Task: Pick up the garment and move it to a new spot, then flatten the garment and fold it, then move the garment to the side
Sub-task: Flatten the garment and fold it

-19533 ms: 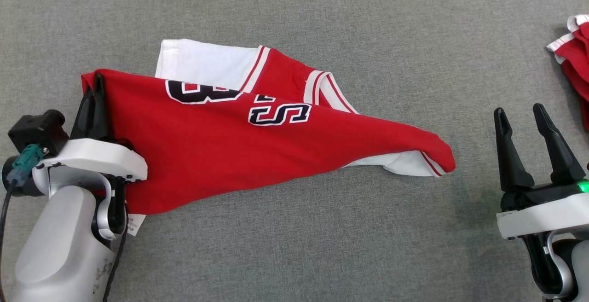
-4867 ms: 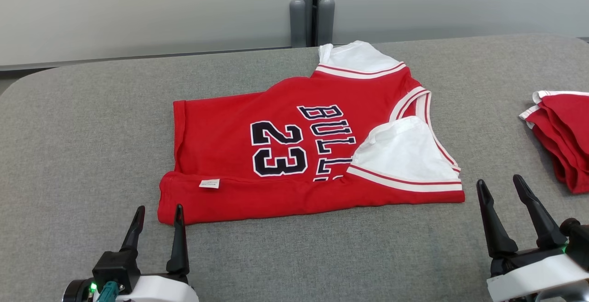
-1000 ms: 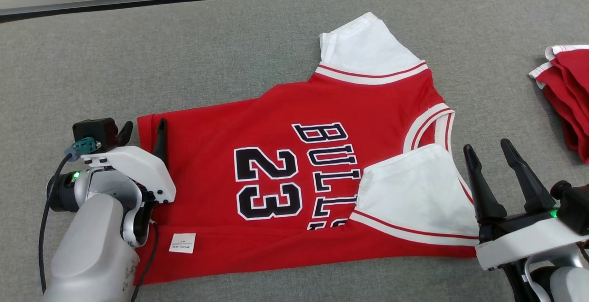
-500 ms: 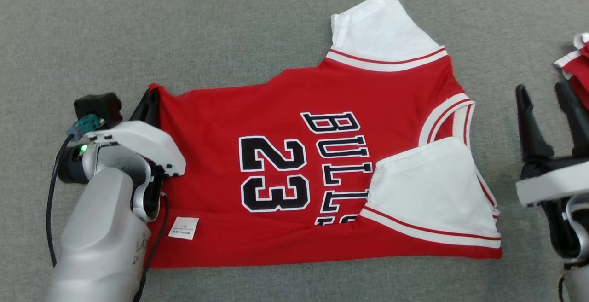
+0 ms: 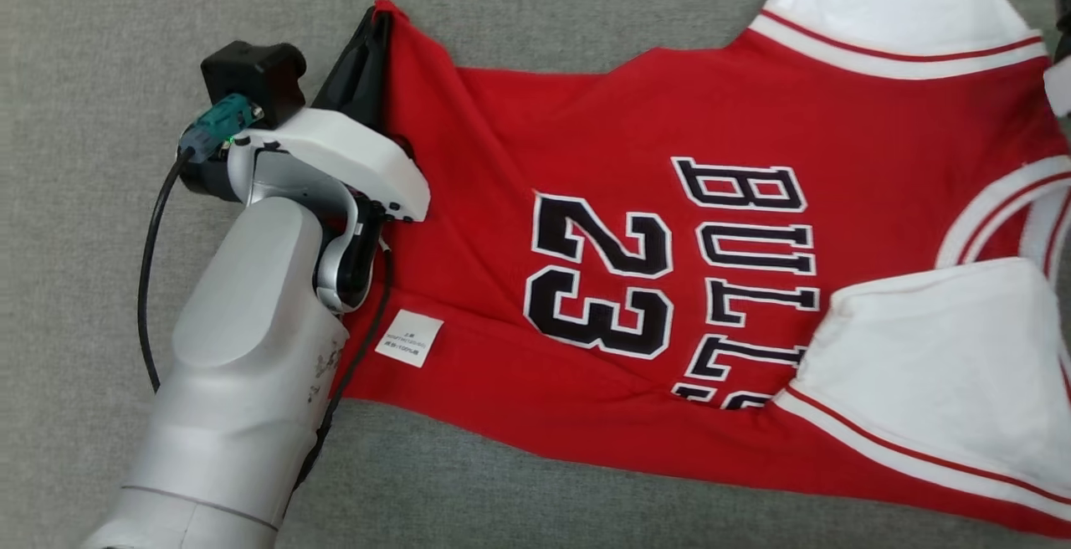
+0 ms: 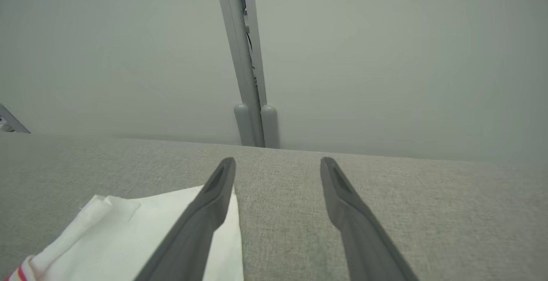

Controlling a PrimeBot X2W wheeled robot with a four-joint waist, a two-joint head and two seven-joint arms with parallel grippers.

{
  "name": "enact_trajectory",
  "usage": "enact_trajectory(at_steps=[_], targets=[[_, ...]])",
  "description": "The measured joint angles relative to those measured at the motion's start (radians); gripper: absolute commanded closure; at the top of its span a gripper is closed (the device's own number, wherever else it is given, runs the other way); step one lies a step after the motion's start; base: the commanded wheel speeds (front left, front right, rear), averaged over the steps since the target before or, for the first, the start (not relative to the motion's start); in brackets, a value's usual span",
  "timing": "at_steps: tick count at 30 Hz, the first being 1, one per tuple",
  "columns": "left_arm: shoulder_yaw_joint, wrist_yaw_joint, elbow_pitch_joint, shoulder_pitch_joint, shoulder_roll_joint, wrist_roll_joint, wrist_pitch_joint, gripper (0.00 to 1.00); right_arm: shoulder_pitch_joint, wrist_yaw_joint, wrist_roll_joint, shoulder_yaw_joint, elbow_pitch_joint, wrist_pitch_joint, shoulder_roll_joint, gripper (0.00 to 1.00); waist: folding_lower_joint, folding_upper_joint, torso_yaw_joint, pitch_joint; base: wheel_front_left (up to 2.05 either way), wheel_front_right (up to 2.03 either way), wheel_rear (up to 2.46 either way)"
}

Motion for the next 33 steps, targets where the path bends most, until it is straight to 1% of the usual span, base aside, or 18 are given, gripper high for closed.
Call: enact_trajectory(at_steps=[4,8,12,13,14,15,17,18,22,25,29,33], targets=[[-0.056,0.003,-0.013,-0.035,0.000,-0.053,-0.023,1.00,-0.126,0.000,0.030,0.098,0.102,0.059,-0.017,0.00,0.0000,0.0000,0.046,0.047,0.00,0.00,0.00],[-0.119,0.023,-0.021,-0.059,-0.001,-0.103,-0.049,1.00,-0.209,0.000,0.063,0.186,0.201,0.151,-0.034,0.00,0.0000,0.0000,0.081,0.075,0.00,0.00,0.00],[-0.156,0.041,-0.013,-0.072,-0.002,-0.138,-0.069,1.00,-0.265,0.000,0.114,0.260,0.239,0.215,-0.055,0.00,0.0000,0.0000,0.094,0.079,0.00,0.00,0.00],[-0.162,0.046,-0.009,-0.073,-0.002,-0.144,-0.073,1.00,-0.270,0.000,0.129,0.281,0.241,0.223,-0.058,0.18,0.0000,0.0000,0.094,0.075,0.00,0.00,0.00],[-0.167,0.046,-0.004,-0.073,-0.001,-0.148,-0.078,1.00,-0.274,0.000,0.146,0.302,0.242,0.236,-0.061,0.66,0.0000,0.0000,0.094,0.072,0.00,0.00,0.00],[-0.171,0.048,0.002,-0.073,-0.002,-0.153,-0.083,1.00,-0.276,0.000,0.169,0.317,0.244,0.248,-0.063,1.00,0.0000,0.0000,0.093,0.068,0.00,0.00,0.00],[-0.175,0.052,0.013,-0.073,-0.002,-0.155,-0.089,1.00,-0.276,0.000,0.200,0.352,0.240,0.254,-0.071,1.00,0.0000,0.0000,0.091,0.058,0.00,0.00,0.00],[-0.176,0.054,0.018,-0.072,-0.002,-0.156,-0.091,1.00,-0.276,0.000,0.213,0.362,0.237,0.239,-0.074,1.00,0.0000,0.0000,0.090,0.052,0.00,0.00,0.00],[-0.162,0.054,0.030,-0.044,0.002,-0.161,-0.104,1.00,-0.251,0.000,0.250,0.374,0.229,0.126,-0.090,1.00,0.0000,0.0000,0.077,0.024,0.00,0.00,0.00],[-0.146,0.055,0.020,-0.003,0.022,-0.163,-0.109,1.00,-0.206,0.000,0.281,0.377,0.204,0.037,-0.092,1.00,0.0000,0.0000,0.064,-0.008,0.00,0.00,0.00],[-0.115,0.056,-0.034,0.070,0.056,-0.173,-0.112,1.00,-0.125,0.000,0.336,0.373,0.149,-0.070,-0.103,1.00,0.0000,0.0000,0.040,-0.058,0.00,0.00,0.00],[-0.082,0.056,-0.111,0.159,0.087,-0.204,-0.113,1.00,-0.017,0.000,0.376,0.362,0.089,-0.148,-0.119,1.00,0.0000,0.0000,0.012,-0.113,0.00,0.00,0.00]])
